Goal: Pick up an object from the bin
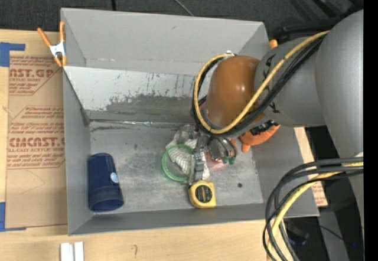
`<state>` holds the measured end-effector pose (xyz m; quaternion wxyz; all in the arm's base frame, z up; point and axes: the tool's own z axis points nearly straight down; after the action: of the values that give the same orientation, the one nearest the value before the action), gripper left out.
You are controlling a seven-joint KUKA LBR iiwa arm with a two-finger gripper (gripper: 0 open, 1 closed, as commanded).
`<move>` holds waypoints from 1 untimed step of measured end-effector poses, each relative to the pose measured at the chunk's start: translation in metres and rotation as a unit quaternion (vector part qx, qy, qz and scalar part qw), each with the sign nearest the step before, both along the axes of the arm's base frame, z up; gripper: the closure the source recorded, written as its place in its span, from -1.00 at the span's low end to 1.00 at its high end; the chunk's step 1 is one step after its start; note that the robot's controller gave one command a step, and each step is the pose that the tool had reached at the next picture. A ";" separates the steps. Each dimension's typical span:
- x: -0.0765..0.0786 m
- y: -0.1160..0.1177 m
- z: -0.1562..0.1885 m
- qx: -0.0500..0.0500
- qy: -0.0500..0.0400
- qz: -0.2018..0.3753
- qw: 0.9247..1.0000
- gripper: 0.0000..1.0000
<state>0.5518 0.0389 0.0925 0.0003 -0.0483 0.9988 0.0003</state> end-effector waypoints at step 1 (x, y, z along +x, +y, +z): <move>-0.004 -0.004 0.030 0.000 0.002 -0.003 1.000 1.00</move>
Offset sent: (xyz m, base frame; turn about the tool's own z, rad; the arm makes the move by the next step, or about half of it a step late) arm -0.0142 0.0066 0.0378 -0.0303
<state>0.5476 0.0344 0.1221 -0.0012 -0.0454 0.9990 0.0002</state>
